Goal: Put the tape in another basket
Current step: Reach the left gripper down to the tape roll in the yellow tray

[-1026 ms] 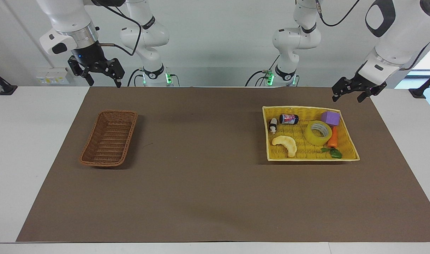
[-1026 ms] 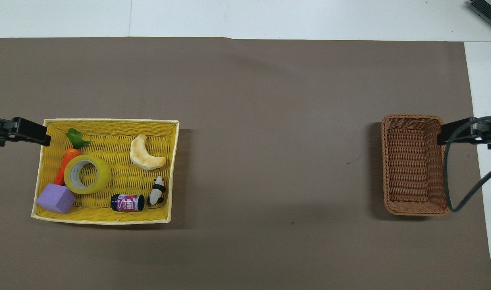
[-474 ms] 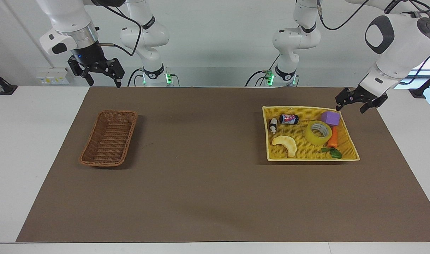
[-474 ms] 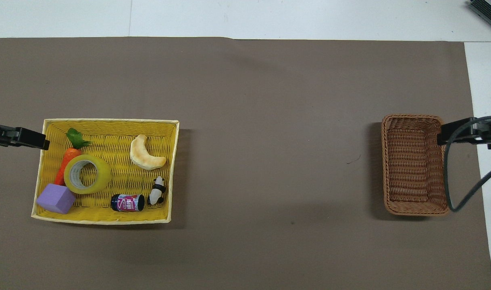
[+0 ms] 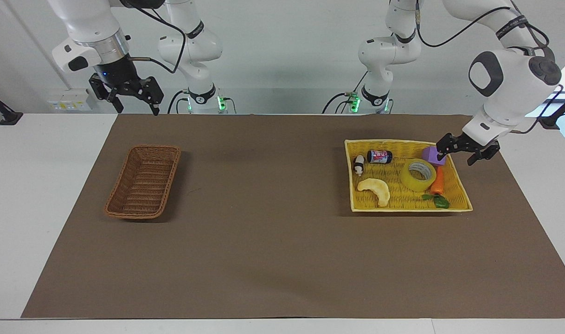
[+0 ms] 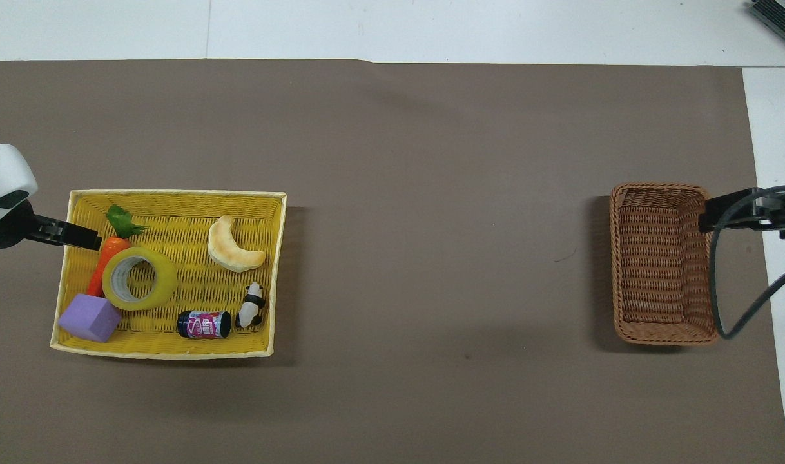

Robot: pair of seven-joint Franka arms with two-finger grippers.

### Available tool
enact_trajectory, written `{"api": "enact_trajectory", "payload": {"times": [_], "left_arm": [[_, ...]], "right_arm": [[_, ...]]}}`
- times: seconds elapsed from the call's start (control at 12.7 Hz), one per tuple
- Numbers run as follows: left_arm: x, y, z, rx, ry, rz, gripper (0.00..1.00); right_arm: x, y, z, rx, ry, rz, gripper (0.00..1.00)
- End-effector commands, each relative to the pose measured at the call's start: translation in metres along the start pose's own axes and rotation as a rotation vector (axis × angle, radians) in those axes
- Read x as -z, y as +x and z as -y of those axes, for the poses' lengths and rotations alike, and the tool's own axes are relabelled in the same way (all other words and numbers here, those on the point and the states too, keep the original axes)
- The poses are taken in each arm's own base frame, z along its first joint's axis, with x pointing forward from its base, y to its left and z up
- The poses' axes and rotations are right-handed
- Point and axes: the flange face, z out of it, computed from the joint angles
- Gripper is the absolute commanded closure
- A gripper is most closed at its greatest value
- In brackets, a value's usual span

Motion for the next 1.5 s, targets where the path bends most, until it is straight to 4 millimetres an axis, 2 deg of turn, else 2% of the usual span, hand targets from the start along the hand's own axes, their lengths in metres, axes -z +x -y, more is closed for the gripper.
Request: {"api": "enact_trajectory", "payload": {"times": [0.0,0.24,0.32,0.39,0.47,0.63,0.71,0.79,0.95,1.11,1.18,1.26,1.42], "left_arm": [[-0.041,0.002,0.005,-0.024,0.005,0.008,0.00],[-0.078,-0.008,0.004,-0.018,0.005,0.013,0.00],[-0.087,-0.011,0.005,-0.016,0.002,0.020,0.03],[-0.096,-0.015,0.009,-0.006,-0.001,0.028,0.10],[-0.106,-0.018,0.011,-0.001,-0.003,0.034,0.30],[-0.123,-0.026,0.010,0.006,-0.008,0.043,0.52],[-0.130,-0.032,0.015,0.022,-0.009,0.047,0.58],[-0.134,-0.034,0.015,0.034,-0.010,0.048,0.70],[-0.148,-0.038,0.016,0.041,-0.008,0.046,0.86],[-0.146,-0.037,0.018,0.039,-0.010,0.048,1.00],[-0.139,-0.033,0.021,0.043,-0.013,0.054,1.00],[-0.123,-0.026,0.023,0.045,-0.019,0.063,1.00],[-0.078,-0.011,0.026,0.042,-0.028,0.079,1.00]], "right_arm": [[0.000,-0.004,-0.006,0.023,0.022,-0.001,0.00],[0.001,-0.004,-0.006,0.023,0.022,-0.002,0.00],[0.000,-0.004,-0.006,0.023,0.021,0.001,0.00],[0.000,-0.004,-0.006,0.024,0.022,-0.001,0.00],[0.001,-0.004,-0.007,0.021,0.022,-0.002,0.00],[0.000,-0.004,-0.007,0.023,0.022,0.001,0.00],[0.000,-0.004,-0.007,0.021,0.022,0.001,0.00],[0.000,-0.004,-0.007,0.021,0.022,0.001,0.00],[-0.001,-0.004,-0.007,0.021,0.021,0.002,0.00],[-0.001,-0.004,-0.007,0.021,0.021,0.002,0.00],[-0.001,-0.004,-0.007,0.021,0.022,0.001,0.00],[-0.001,-0.004,-0.007,0.021,0.021,0.002,0.00],[-0.001,-0.004,-0.007,0.021,0.022,0.001,0.00]]}}
